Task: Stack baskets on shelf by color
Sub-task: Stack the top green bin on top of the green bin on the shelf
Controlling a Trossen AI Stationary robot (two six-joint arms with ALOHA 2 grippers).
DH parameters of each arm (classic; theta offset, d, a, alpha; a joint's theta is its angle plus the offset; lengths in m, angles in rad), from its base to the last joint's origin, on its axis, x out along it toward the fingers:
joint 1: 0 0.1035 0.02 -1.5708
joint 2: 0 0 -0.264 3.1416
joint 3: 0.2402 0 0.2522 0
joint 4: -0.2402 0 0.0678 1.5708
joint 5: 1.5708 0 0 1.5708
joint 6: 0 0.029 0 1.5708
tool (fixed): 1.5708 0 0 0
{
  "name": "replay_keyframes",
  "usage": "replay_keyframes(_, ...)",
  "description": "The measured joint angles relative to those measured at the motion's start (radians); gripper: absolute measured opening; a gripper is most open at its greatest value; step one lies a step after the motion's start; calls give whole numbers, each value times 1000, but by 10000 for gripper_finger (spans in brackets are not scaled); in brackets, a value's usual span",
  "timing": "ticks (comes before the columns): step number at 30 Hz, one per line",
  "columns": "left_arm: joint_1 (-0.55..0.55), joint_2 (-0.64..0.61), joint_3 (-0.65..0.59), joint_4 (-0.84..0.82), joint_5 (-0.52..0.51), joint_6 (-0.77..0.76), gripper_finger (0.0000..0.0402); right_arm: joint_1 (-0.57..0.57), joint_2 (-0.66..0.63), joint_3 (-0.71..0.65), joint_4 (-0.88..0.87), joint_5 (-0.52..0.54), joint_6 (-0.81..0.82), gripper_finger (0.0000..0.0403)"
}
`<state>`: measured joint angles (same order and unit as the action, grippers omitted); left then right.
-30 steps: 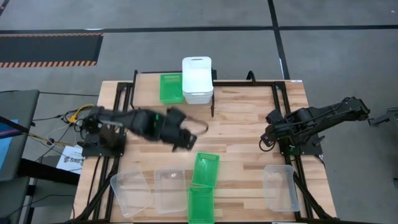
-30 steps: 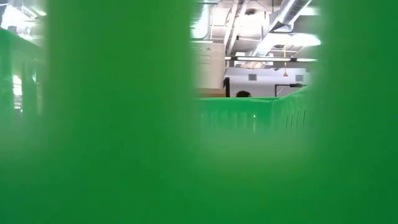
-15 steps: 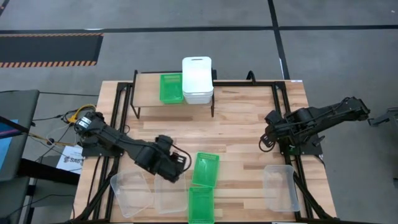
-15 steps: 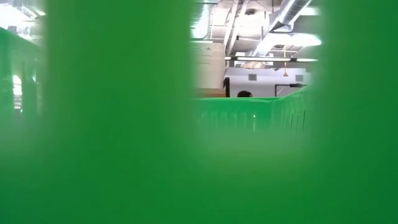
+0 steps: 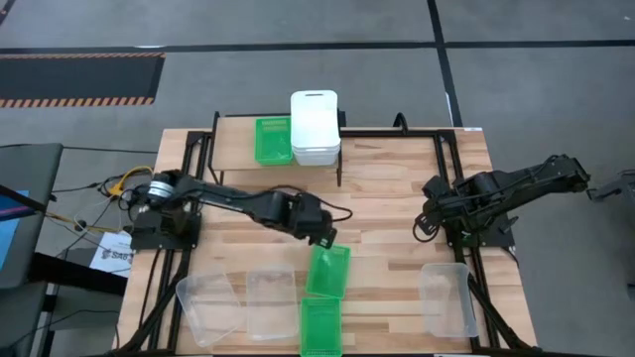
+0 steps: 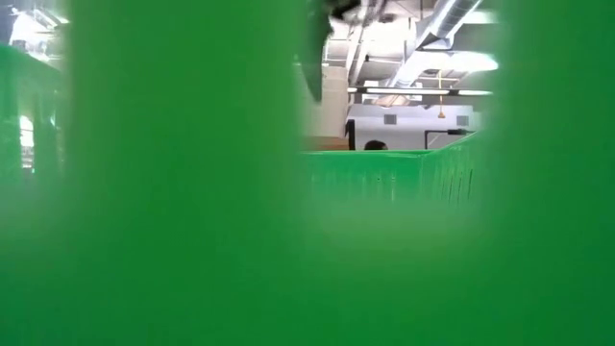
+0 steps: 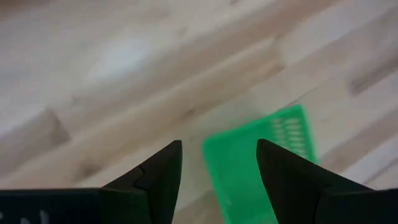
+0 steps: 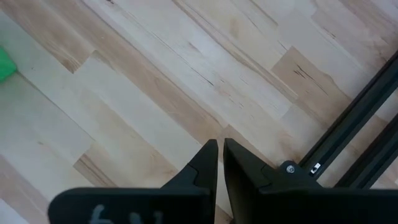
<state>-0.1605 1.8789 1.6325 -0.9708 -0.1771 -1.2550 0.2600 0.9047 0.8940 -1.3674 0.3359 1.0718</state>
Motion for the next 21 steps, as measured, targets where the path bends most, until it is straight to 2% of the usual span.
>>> replay_keyframes(4, 1, 44, -2, -26, 84, -52, 194, 0, 0, 0, 0, 0, 0, 52)
replay_keyframes(15, -29, 65, 1, -6, 57, -75, 194, 0, 0, 0, -1, 0, -11, 52)
replay_keyframes(21, -43, 134, 0, 30, 125, -73, 194, 0, 0, 0, -5, -1, -34, 52)
